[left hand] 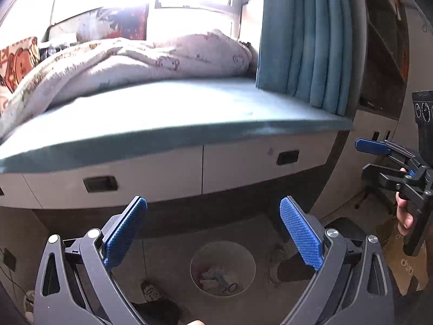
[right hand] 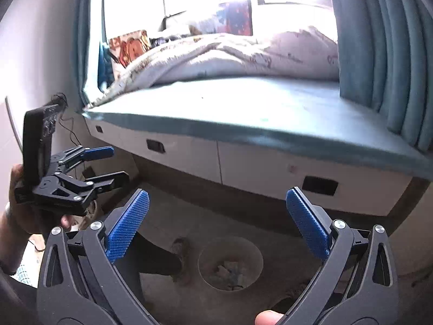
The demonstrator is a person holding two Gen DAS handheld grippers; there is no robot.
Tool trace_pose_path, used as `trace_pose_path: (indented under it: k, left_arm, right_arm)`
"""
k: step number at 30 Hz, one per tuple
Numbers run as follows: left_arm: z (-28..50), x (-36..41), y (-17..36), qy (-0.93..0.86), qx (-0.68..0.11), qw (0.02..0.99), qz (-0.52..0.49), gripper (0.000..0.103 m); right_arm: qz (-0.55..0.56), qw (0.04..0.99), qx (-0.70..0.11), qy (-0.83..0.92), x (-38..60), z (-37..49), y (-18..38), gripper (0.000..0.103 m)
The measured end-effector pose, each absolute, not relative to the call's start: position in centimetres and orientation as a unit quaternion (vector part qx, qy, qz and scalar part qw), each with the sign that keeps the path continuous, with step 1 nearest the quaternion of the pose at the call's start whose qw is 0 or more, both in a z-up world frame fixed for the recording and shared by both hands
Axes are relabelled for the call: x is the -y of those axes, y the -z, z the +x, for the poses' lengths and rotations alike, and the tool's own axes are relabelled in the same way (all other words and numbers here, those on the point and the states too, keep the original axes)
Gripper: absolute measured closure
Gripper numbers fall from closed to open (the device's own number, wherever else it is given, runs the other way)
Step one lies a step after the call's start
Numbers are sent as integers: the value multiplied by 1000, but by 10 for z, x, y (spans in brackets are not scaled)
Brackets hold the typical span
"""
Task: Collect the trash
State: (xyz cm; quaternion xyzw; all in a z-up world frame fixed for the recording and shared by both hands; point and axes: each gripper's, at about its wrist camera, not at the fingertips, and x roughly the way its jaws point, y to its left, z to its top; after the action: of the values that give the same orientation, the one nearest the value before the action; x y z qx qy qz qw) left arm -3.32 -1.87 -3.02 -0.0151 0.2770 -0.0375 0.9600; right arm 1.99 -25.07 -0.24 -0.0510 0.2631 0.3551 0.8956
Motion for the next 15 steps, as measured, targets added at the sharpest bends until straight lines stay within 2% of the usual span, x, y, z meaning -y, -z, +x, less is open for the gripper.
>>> trace_pose_path:
  k: [6,15]
  left_arm:
    - [-50,22,4,46,-254,966,-14,6]
    - [-62,28,-15,49,-233,971,-12,6]
  right_arm:
    - [-52,905,-236,-351,261,-6,-33,5]
    - [-60,913,-216,-342,270,-21,-54,5]
